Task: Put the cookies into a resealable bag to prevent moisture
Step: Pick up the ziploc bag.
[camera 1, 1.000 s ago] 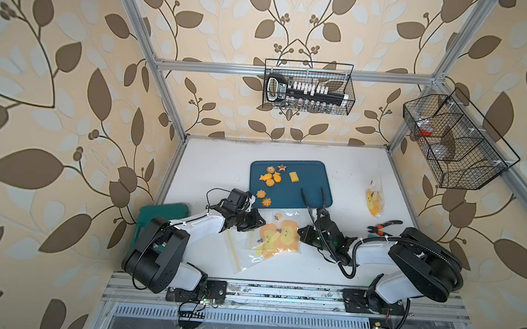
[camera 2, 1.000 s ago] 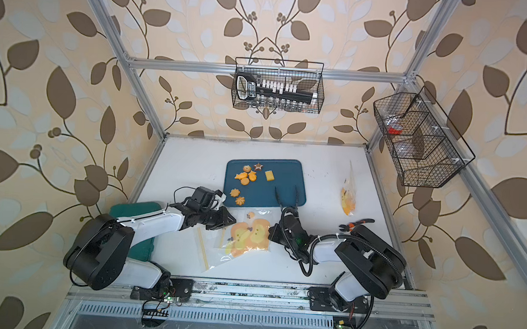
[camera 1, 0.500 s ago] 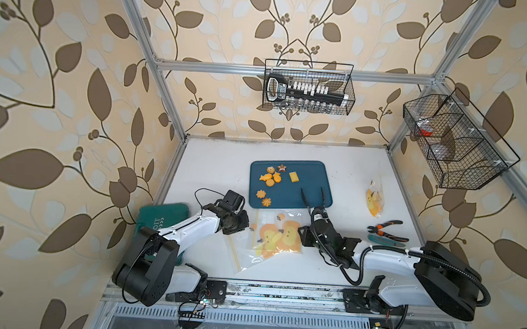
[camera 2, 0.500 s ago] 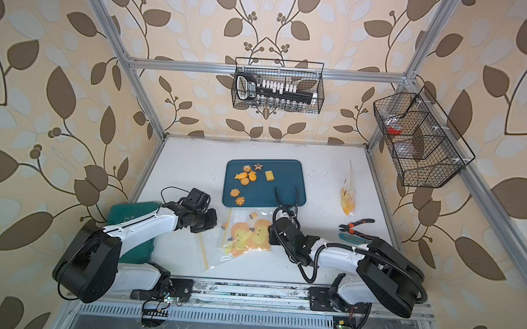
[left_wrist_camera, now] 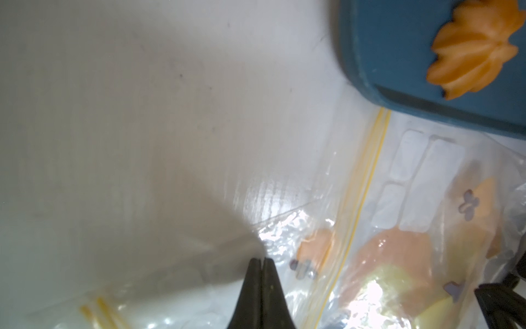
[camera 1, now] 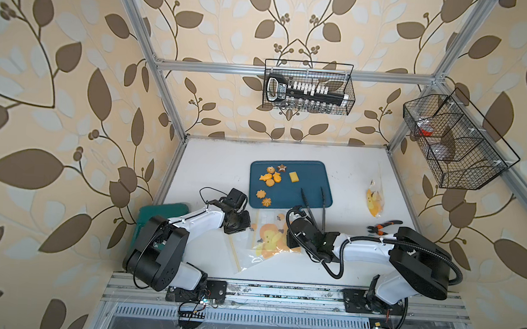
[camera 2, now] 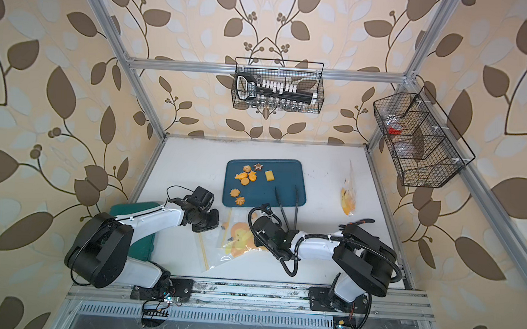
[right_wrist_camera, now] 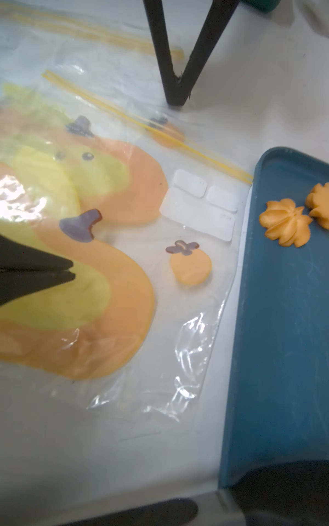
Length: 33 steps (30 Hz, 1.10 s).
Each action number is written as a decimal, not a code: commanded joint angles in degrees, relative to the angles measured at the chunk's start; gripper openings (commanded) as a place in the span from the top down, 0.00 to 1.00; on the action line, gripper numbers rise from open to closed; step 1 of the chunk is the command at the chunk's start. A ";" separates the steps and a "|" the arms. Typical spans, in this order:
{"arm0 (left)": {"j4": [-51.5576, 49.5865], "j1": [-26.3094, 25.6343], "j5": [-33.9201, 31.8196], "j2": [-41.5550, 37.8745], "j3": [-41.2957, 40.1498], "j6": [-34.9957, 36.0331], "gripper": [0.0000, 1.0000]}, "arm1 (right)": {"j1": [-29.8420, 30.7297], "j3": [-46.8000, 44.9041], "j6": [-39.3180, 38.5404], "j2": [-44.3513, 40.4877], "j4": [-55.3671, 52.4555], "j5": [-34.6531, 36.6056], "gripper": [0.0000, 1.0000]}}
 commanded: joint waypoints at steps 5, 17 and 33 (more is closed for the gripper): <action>1.89 -0.39 3.56 3.22 1.93 1.72 1.00 | -0.58 0.70 2.10 2.99 -1.86 -0.23 1.00; 6.40 -0.93 9.71 3.71 1.01 2.07 0.98 | -0.80 -0.17 3.38 4.97 -0.87 -1.23 1.00; 12.02 -2.06 15.74 4.01 -0.26 0.63 0.90 | -1.19 -0.82 4.03 6.34 -0.63 -1.85 1.00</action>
